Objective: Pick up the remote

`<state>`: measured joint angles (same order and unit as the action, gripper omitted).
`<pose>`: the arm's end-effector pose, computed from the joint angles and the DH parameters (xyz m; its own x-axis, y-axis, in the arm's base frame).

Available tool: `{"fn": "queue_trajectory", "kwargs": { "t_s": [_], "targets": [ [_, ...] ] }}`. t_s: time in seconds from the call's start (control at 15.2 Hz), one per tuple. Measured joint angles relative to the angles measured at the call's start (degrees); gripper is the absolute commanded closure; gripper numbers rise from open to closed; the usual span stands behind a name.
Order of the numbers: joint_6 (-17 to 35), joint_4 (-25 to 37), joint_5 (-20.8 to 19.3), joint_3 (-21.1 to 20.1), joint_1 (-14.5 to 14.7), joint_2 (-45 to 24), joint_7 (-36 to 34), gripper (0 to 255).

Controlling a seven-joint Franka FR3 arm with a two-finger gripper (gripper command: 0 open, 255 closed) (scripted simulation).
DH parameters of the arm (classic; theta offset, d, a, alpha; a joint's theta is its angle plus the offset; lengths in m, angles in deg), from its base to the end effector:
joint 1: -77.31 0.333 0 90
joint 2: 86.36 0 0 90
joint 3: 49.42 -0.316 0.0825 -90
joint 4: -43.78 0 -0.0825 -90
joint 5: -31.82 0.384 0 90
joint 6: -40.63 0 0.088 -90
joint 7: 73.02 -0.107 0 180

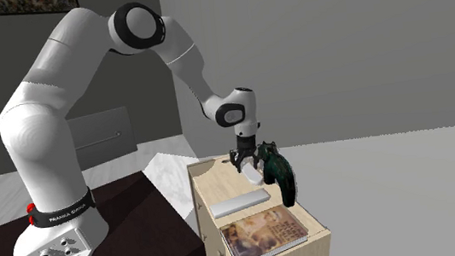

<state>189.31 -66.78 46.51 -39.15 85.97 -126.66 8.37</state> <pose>0.6117 -0.0211 0.1217 0.3511 0.9363 0.0099 0.9362 -0.3509 -0.0203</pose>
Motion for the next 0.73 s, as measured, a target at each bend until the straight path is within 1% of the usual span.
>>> {"fn": "queue_trajectory", "kwargs": {
  "t_s": [0.73],
  "targets": [
    [-5.1, -1.9, -1.9, 1.9, 1.4, 7.0, -1.3, 255]
  ]
}}
